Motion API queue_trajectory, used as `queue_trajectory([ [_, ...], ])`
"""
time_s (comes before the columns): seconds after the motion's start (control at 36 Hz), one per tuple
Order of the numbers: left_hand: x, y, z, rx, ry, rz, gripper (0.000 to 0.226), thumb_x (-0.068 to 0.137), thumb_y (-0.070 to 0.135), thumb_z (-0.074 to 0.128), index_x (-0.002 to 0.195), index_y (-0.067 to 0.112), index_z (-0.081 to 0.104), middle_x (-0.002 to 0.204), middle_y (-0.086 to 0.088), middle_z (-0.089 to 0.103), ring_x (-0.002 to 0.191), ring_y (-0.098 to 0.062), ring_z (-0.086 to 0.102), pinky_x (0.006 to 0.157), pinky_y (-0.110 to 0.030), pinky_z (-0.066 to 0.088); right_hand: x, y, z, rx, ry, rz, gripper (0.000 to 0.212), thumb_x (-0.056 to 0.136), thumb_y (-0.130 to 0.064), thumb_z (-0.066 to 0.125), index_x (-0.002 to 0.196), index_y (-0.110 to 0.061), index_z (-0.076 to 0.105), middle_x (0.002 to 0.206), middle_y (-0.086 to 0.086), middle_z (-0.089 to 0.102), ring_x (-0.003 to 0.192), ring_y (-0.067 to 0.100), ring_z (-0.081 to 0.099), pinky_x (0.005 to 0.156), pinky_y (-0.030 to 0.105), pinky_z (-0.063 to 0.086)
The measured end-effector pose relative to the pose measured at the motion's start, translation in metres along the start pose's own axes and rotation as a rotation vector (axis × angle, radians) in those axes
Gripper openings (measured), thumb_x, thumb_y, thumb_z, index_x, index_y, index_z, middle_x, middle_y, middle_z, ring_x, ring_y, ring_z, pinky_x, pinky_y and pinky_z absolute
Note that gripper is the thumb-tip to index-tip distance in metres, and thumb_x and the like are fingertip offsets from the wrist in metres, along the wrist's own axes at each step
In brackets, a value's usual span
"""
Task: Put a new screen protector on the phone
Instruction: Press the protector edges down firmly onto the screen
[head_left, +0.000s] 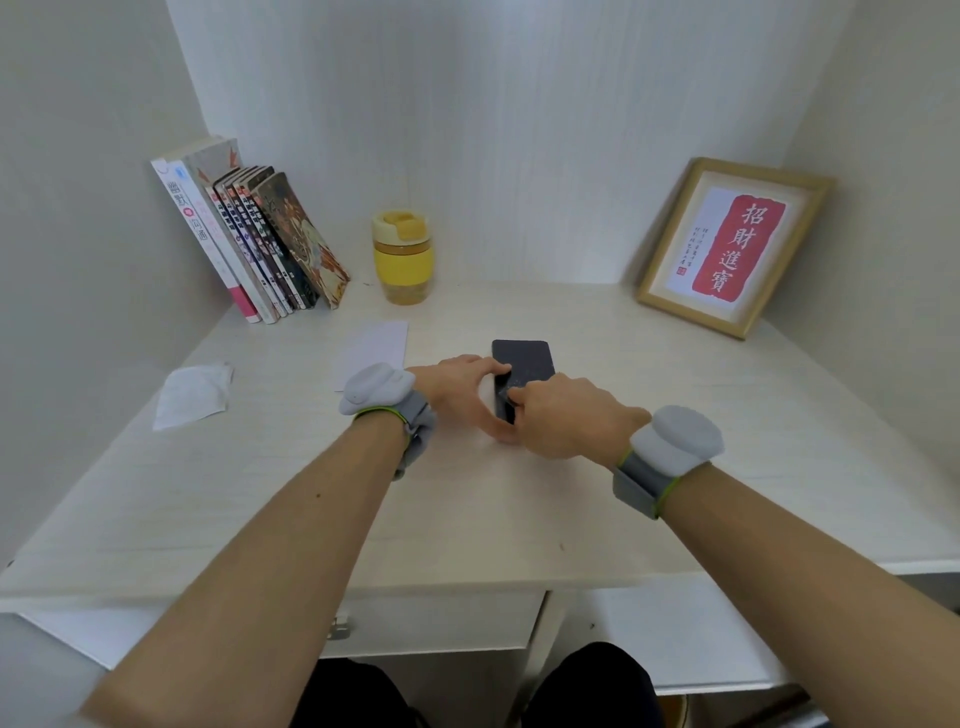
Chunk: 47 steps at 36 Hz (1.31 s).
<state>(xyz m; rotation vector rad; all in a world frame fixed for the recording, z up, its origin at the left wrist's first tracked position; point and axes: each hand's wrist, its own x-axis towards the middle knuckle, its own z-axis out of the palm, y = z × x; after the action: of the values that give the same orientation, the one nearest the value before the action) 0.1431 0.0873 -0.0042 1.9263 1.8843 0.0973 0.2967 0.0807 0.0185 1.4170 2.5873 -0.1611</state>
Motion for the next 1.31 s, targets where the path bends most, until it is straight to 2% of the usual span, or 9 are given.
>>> queue_trajectory([
  [0.17,0.001,0.000,0.000,-0.015,0.002,-0.014,0.102,0.068,0.054,0.078,0.150,0.032,0.020,0.154,0.005,0.023,0.142,-0.018,0.022,0.116,-0.038,0.023,0.002,-0.001,0.000,0.012,0.010,-0.015,0.038,0.096,-0.045,0.033,0.115,-0.022,0.056,0.101,0.004,0.053,0.086,0.027,0.049,0.073,0.034,0.041],
  [0.28,0.001,-0.001,0.000,-0.017,0.008,-0.016,0.102,0.068,0.055,0.078,0.149,0.032,0.021,0.154,0.005,0.024,0.142,-0.018,0.023,0.116,-0.039,0.024,0.002,0.003,0.003,-0.009,-0.006,-0.039,0.039,0.096,-0.041,0.029,0.116,-0.022,0.055,0.105,0.004,0.057,0.088,0.028,0.051,0.074,0.036,0.042],
  [0.44,0.001,0.000,-0.001,-0.027,-0.002,-0.024,0.102,0.067,0.052,0.079,0.149,0.034,0.021,0.153,0.006,0.024,0.141,-0.018,0.023,0.114,-0.037,0.025,0.012,-0.001,0.001,-0.028,0.041,0.008,0.034,0.092,-0.049,0.043,0.111,-0.023,0.056,0.104,0.003,0.057,0.084,0.026,0.049,0.071,0.033,0.040],
  [0.64,0.003,-0.001,0.001,-0.012,0.002,-0.026,0.103,0.066,0.055,0.078,0.149,0.033,0.021,0.153,0.005,0.024,0.141,-0.019,0.023,0.114,-0.037,0.025,0.002,0.002,0.000,-0.015,0.018,-0.010,0.040,0.096,-0.044,0.031,0.118,-0.022,0.056,0.096,0.004,0.049,0.084,0.028,0.048,0.072,0.034,0.041],
  [0.81,0.003,-0.001,0.000,-0.028,0.004,-0.026,0.099,0.070,0.046,0.080,0.149,0.035,0.021,0.152,0.005,0.025,0.141,-0.018,0.024,0.110,-0.031,0.024,0.026,-0.001,0.011,-0.005,0.093,-0.017,0.038,0.090,-0.050,0.045,0.113,-0.022,0.056,0.106,0.002,0.062,0.083,0.026,0.050,0.067,0.033,0.039],
  [1.0,0.002,0.000,0.000,-0.009,0.004,-0.027,0.102,0.068,0.054,0.078,0.150,0.033,0.020,0.154,0.005,0.022,0.142,-0.019,0.022,0.115,-0.037,0.024,0.011,0.007,0.017,0.059,0.045,-0.049,0.021,0.095,-0.038,0.030,0.093,-0.025,0.046,0.097,0.002,0.056,0.081,0.028,0.050,0.068,0.034,0.039],
  [1.08,0.001,0.001,0.000,-0.004,0.003,-0.031,0.104,0.066,0.060,0.077,0.149,0.034,0.019,0.155,0.006,0.021,0.142,-0.018,0.021,0.115,-0.037,0.023,0.006,0.010,0.020,0.080,0.026,-0.013,0.017,0.093,-0.030,0.032,0.097,-0.025,0.048,0.099,0.003,0.056,0.082,0.027,0.051,0.065,0.034,0.038],
  [1.22,-0.001,0.001,0.001,-0.015,0.007,-0.023,0.103,0.068,0.060,0.076,0.150,0.033,0.020,0.155,0.006,0.021,0.143,-0.018,0.020,0.115,-0.036,0.022,-0.004,0.010,0.019,0.110,0.013,0.011,0.016,0.094,-0.027,0.033,0.100,-0.025,0.048,0.093,0.002,0.049,0.075,0.024,0.049,0.049,0.027,0.033],
  [1.31,-0.001,0.002,0.001,-0.011,0.011,-0.020,0.103,0.068,0.058,0.076,0.150,0.032,0.020,0.155,0.005,0.021,0.143,-0.019,0.020,0.115,-0.036,0.021,0.002,0.009,0.019,0.105,0.028,0.007,0.023,0.094,-0.029,0.034,0.107,-0.025,0.052,0.101,0.003,0.054,0.081,0.027,0.051,0.060,0.032,0.039],
])
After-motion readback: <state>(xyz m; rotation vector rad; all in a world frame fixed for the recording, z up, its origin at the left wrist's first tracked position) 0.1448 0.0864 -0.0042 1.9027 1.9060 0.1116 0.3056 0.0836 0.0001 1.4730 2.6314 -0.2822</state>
